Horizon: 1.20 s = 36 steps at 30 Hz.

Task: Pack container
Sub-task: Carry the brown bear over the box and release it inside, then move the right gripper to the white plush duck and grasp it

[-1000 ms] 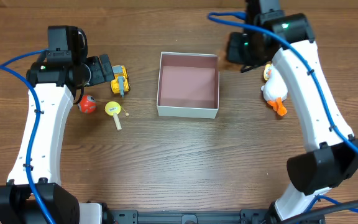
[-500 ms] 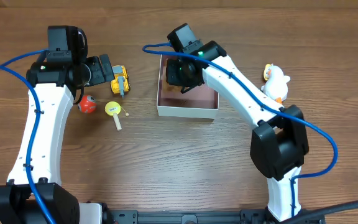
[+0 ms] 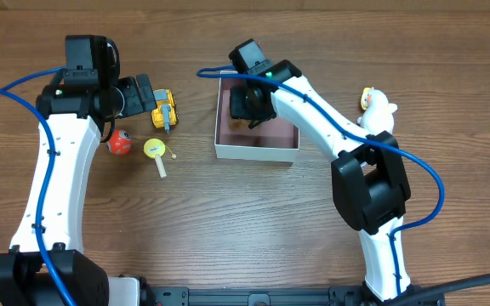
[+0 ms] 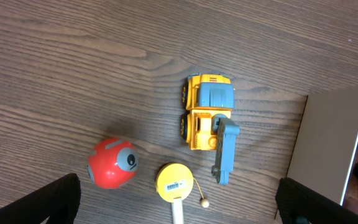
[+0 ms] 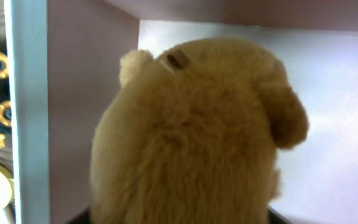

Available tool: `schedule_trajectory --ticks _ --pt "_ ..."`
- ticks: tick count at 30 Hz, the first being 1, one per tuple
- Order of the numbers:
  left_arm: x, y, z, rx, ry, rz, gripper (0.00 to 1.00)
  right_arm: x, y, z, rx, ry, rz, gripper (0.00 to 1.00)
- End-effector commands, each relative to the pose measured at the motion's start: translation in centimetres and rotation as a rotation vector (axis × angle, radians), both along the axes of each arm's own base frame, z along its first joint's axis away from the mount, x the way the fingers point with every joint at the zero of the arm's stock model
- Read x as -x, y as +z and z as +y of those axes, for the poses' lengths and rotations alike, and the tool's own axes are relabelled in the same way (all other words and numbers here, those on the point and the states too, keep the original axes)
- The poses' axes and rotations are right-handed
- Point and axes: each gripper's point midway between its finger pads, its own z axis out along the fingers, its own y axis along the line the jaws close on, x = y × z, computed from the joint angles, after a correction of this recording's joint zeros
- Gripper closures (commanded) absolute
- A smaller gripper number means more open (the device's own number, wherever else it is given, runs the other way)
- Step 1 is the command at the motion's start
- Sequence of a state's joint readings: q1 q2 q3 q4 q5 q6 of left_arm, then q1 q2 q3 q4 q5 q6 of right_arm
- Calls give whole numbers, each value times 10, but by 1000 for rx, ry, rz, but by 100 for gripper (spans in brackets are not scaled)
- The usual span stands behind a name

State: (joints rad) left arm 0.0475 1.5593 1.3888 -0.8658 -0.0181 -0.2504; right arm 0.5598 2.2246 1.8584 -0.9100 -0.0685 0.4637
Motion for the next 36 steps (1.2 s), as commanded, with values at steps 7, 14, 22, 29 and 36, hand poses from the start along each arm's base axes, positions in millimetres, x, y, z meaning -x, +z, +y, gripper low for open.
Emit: schedule_trajectory --ticks 7,14,22,29,36 --pt "-6 7 -2 -5 -30 -19 0 -5 86 1 -77 118 -177 49" --pt "-6 7 -2 -5 -30 -19 0 4 90 10 -126 147 -153 49" --pt "-6 7 -2 -5 -30 -19 0 1 63 16 -109 149 -117 49" --pt "-6 7 -2 -5 -30 -19 0 4 28 19 -81 145 -50 45" --pt "-6 7 -2 -5 -30 -19 0 6 27 25 -83 158 -55 0"
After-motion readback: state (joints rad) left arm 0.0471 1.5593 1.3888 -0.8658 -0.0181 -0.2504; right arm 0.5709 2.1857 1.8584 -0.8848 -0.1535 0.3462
